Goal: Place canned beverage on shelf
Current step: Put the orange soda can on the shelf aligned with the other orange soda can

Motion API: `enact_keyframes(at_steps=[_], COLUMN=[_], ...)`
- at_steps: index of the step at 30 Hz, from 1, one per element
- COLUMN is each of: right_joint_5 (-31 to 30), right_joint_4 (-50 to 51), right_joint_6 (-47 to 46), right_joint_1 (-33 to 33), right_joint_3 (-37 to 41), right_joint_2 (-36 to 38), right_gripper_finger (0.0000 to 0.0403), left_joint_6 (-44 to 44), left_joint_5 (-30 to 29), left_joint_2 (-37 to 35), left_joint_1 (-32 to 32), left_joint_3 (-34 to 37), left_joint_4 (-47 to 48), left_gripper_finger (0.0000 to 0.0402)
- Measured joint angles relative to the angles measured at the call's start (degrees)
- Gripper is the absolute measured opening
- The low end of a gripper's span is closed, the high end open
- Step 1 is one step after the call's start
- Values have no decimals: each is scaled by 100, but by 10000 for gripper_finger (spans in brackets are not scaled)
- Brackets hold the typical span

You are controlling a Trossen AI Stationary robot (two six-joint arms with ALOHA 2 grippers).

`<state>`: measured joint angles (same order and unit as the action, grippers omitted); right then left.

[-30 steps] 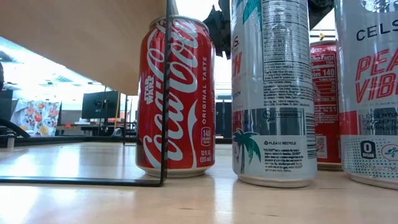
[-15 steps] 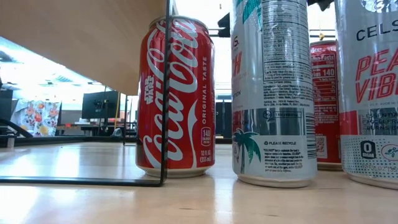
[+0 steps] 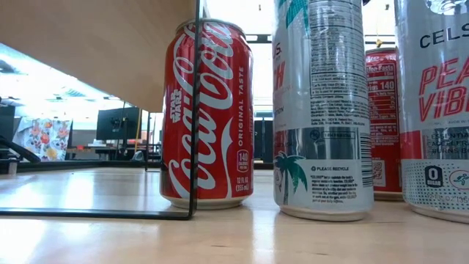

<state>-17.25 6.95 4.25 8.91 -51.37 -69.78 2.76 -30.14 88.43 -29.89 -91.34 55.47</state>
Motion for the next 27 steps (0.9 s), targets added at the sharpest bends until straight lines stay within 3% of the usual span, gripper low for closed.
enact_keyframes(at_steps=[11,17,27], right_joint_5=[35,16,232], right_joint_4=[-580,-127,-848], right_joint_6=[-89,-131,-18], right_joint_1=[34,-8,-380], right_joint_3=[0,91,766], right_joint_2=[0,24,648], right_gripper_finger=[279,279,278], left_joint_6=[401,538,-179], left_joint_5=[-6,-266,-460], left_joint_2=[-1117,-1571,-3195], left_joint_1=[-465,-508,-565], left_joint_3=[596,1218,3422], left_joint_4=[-86,-149,-2361], left_gripper_finger=[282,257,194])
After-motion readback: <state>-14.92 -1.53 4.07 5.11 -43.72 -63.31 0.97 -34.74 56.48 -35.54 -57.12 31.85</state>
